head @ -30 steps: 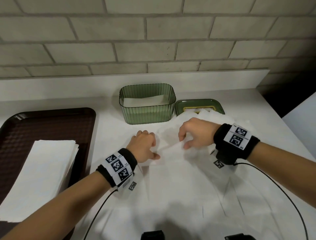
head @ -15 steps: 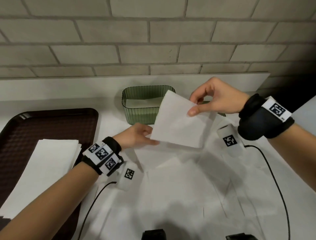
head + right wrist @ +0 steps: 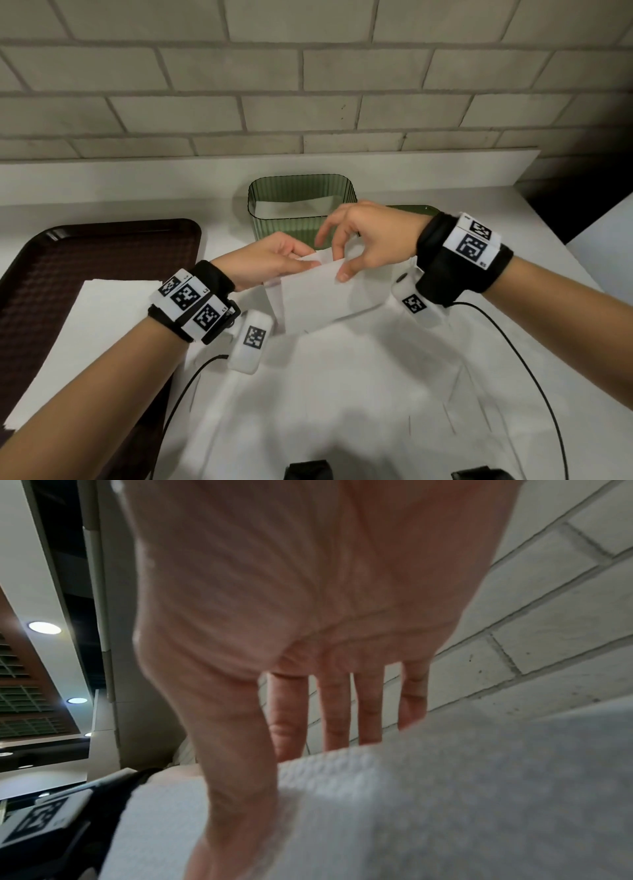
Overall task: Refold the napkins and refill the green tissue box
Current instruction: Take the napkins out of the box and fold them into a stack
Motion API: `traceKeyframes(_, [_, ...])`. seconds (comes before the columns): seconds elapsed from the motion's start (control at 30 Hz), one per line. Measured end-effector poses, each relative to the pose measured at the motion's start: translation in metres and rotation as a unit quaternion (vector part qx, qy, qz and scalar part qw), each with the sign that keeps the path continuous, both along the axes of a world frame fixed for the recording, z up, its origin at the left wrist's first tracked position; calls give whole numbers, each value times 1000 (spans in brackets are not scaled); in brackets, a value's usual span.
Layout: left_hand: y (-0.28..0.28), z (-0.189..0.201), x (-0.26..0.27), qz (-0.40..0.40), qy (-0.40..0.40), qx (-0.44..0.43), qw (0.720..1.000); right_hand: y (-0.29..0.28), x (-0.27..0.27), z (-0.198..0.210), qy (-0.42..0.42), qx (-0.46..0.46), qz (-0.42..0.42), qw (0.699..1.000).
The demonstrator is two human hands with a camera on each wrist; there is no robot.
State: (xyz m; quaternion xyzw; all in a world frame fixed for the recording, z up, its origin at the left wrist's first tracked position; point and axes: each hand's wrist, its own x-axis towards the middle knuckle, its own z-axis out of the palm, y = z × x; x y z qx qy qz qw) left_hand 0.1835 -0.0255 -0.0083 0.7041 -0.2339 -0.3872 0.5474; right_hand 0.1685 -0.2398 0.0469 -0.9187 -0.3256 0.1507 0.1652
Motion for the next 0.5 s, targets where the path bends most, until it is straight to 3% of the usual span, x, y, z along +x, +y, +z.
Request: traceKeyframes(0.5, [-9, 17, -7, 35, 13, 56, 998, 12, 8, 4, 22, 22, -49, 998])
